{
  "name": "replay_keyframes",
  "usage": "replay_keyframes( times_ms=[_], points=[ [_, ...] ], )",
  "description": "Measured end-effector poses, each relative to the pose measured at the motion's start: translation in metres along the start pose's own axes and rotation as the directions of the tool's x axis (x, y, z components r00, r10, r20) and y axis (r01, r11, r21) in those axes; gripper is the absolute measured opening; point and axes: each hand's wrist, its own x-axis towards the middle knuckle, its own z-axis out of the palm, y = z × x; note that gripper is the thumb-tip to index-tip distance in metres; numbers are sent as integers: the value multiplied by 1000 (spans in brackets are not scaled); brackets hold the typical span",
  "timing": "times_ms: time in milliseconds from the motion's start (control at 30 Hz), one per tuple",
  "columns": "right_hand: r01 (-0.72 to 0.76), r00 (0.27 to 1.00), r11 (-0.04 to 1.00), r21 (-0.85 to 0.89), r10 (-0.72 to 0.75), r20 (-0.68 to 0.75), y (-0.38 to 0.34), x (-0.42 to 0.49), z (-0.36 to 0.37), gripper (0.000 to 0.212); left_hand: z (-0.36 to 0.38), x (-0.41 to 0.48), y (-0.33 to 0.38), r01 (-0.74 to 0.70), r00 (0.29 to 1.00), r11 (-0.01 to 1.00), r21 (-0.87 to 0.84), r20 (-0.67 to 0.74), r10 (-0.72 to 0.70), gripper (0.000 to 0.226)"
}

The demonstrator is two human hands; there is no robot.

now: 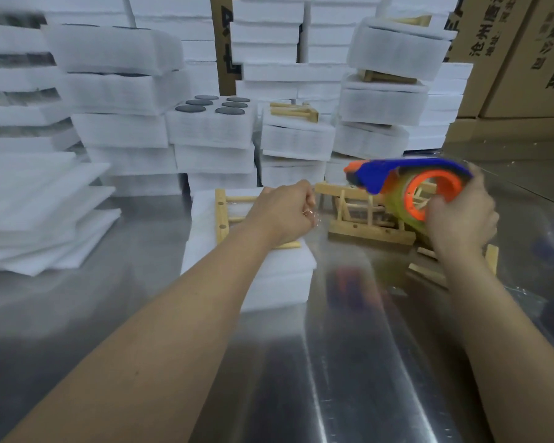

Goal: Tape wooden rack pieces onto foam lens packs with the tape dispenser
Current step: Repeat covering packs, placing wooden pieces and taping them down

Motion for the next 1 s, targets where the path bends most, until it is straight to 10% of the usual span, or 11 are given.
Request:
replay_keyframes(
  times_ms=[367,500,600,700,800,900,1000],
  points=[
    [-217,914,976,-12,208,349,7,10,-4,42,1,3,-3,15,999,1000,11,49,-16,8],
    [131,989,978,-161,-117,93,1,-4,-1,51,0,3,-4,14,998,1000,17,66,-15,10],
    [451,892,878,159,-450,-44,-23,-28,1,48,2,4,-5,12,997,1000,19,75,-13,7],
    [148,842,812,564,-403,359,-52,-70,16,39,2,5,-6,17,998,999,39,54,-19,4],
    [-209,701,848,486,-217,679,-55,-104,36,36,1,3,-3,14,999,999,46,28,-16,9],
    [-577,617,628,522,-83,782,-53,-105,35,34,1,2,-3,21,1000,999,28,11,-21,12],
    [-617,607,578,535,-84,790,-49,-92,31,35,1,3,-3,30,999,999,17,41,-31,18]
  ],
)
